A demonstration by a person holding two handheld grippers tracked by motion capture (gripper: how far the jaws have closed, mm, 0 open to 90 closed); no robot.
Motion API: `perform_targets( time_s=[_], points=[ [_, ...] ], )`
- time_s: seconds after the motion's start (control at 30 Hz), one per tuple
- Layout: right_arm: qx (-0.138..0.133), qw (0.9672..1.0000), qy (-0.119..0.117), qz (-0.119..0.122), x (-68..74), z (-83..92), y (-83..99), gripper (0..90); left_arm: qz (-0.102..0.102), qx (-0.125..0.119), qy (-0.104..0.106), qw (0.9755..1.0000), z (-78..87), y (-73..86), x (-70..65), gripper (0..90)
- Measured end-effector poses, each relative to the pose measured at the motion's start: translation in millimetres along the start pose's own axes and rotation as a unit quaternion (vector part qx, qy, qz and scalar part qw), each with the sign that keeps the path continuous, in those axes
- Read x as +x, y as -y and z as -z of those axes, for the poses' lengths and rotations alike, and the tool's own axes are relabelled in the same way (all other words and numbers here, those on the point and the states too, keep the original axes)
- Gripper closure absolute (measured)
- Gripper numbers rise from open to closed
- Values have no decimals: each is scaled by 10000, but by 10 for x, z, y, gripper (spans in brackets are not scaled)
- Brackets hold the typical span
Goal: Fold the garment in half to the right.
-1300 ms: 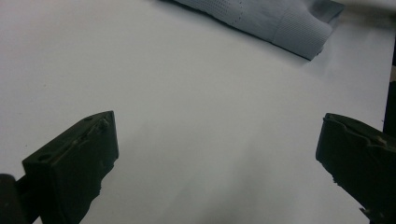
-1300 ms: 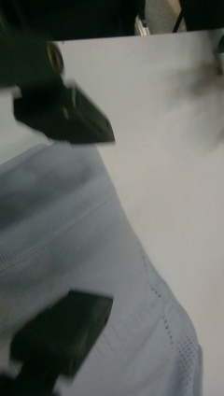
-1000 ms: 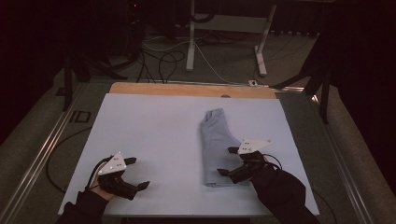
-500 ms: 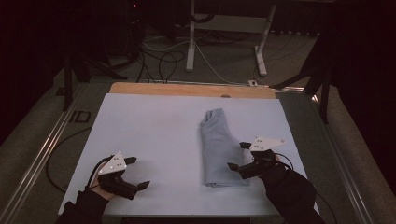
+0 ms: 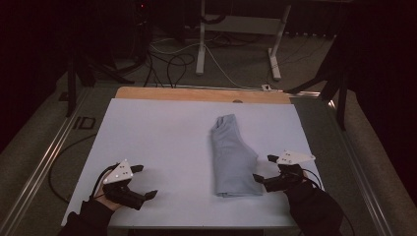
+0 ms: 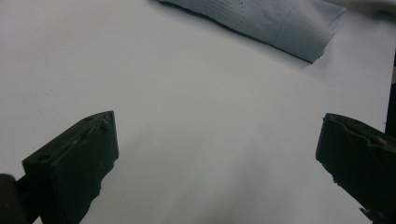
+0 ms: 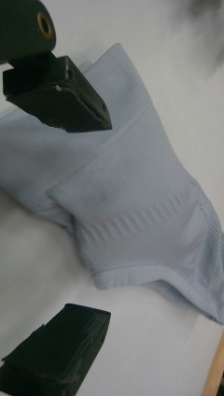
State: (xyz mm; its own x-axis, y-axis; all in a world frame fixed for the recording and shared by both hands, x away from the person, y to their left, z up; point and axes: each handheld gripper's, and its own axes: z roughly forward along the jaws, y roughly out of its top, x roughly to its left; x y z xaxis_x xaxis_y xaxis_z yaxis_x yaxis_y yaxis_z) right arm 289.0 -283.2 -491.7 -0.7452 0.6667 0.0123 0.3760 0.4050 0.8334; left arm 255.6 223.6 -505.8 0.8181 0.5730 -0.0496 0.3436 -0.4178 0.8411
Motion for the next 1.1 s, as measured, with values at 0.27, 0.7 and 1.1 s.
perform_targets(
  time_s=[0.27, 0.7, 1.1],
  points=[
    [-74, 9997, 156, -194, -4, 74, 191, 84, -15, 21, 5, 10000, -8, 0, 3, 6],
    [-6, 9996, 222, -197, 92, 38, 399, 84, -52, 17, 51, 10000, -19, 2, 0, 6],
    [-62, 9995, 229, -184, 52, -83, 368, 85, -148, -59, 127, 9998, -24, 12, -12, 5]
  ],
)
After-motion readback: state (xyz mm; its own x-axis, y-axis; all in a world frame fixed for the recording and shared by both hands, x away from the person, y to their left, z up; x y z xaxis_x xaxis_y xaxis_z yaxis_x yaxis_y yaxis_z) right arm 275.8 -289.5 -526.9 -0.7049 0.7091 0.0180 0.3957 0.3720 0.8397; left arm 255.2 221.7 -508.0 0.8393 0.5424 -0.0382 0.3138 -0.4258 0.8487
